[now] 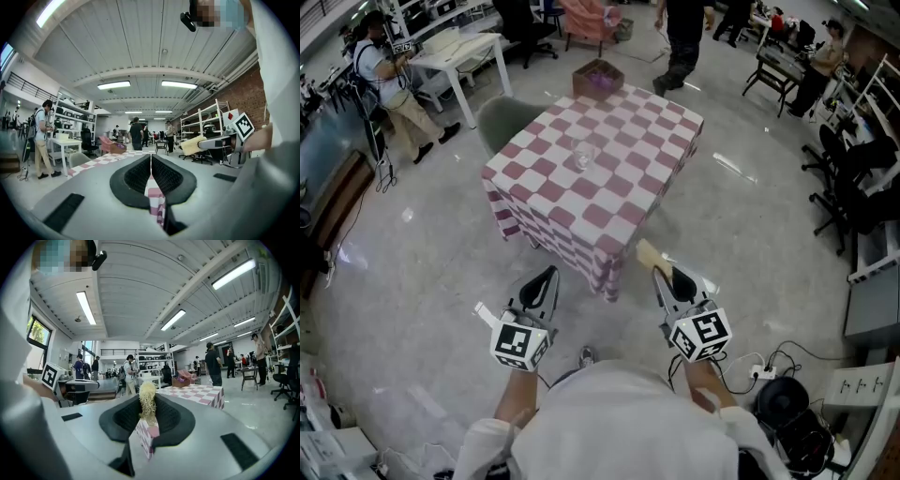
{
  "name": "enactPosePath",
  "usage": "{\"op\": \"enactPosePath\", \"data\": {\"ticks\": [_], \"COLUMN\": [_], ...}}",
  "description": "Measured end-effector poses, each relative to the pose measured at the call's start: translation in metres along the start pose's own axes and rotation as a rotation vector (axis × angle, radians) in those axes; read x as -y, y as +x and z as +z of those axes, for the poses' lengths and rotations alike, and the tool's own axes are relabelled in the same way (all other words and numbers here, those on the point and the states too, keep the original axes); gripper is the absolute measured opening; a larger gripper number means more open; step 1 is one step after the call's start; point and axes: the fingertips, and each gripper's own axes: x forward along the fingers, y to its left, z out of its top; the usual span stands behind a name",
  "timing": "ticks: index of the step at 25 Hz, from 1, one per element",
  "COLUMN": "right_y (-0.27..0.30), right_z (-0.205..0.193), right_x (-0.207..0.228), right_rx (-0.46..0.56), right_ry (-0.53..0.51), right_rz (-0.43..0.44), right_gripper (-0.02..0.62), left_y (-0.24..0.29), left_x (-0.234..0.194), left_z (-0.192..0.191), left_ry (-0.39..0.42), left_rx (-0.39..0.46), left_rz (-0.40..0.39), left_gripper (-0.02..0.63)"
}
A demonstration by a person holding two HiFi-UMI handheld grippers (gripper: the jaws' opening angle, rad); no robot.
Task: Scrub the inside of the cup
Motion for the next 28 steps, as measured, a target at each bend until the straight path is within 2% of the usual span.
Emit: {"op": "enactPosePath", "data": {"ticks": [16,28], "right_y": [0.030,0.078], "right_z": [-0.009,-0.008], "right_x": [-0.009,0.035], "right_rx": [-0.009,-0.031], "right_ry": [0.024,0.034], "right_rz": [-0.101,-0.089], "right_gripper": [0.087,0.087], "left_y": [0.012,0.071], "left_x": [-0.055,-0.076], "left_z": [-0.016,-0.021], "left_ry": [-0.029,-0.049], "left_rx": [-0.003,-0.028], "left_rz": [-0.051,-0.046], "left_gripper": [0.034,0.033]}}
